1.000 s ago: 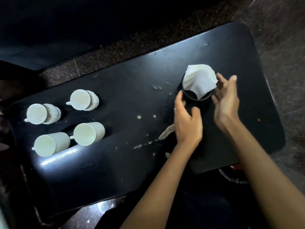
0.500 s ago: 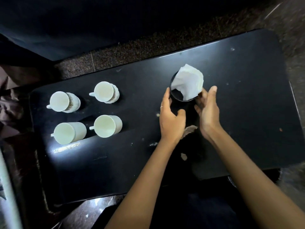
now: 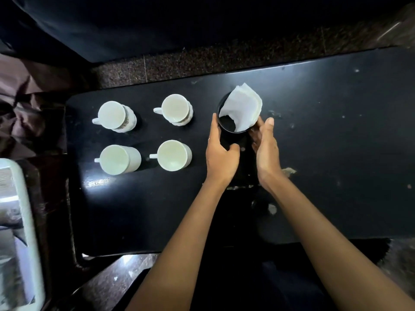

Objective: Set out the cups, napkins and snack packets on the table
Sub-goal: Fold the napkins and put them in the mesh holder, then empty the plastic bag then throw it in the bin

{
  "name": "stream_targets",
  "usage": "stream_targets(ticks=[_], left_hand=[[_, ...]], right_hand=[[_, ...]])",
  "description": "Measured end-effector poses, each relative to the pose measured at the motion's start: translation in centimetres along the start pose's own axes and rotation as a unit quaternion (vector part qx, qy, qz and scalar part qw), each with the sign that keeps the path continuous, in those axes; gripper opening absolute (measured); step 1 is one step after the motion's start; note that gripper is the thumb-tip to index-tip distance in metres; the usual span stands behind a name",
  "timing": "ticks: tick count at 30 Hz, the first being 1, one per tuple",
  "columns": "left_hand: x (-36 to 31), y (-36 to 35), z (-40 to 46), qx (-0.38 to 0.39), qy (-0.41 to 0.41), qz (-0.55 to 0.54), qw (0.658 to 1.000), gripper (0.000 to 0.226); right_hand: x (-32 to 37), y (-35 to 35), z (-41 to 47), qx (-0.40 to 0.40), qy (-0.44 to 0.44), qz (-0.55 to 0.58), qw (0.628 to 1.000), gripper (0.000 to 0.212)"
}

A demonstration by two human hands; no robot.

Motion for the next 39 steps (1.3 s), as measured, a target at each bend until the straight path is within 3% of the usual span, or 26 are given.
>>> stream_targets(ticks=[13, 22, 32, 39], left_hand=[[1.0, -0.1, 0.4, 0.059, 0.016, 0.016, 0.998, 0.094], [1.2, 1.6, -2.3, -0.015, 0.025, 0.002, 1.000, 0.063], [2.7, 7.1, -10.2, -0.108, 0.014, -0.122, 0.987, 0.048], [2.5, 19.1, -15.7, -0.232, -0.026, -0.184, 0.955, 0.045]], right_hand=[[-0.2, -0.1, -0.5, -0.059, -0.007, -0.048, 0.997, 0.053], [-1.6, 0.7, -3.8, -0.115, -0.029, -0.052, 0.992, 0.035], [-0.5, -6.1, -9.5, -0.041, 0.041, -0.139, 0.989, 0.039], [1.5, -18.4, -14.2, 0.071, 0.125, -0.156, 0.977, 0.039]])
Point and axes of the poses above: each hand's wrist, its own z-axis towards the middle knuckle, its own y-axis out of the back of the hand, x = y × z, the point moved 9 cm from there along z, towards the middle knuckle, and after that the axes turned 5 degrees about x, right-handed, at the moved point
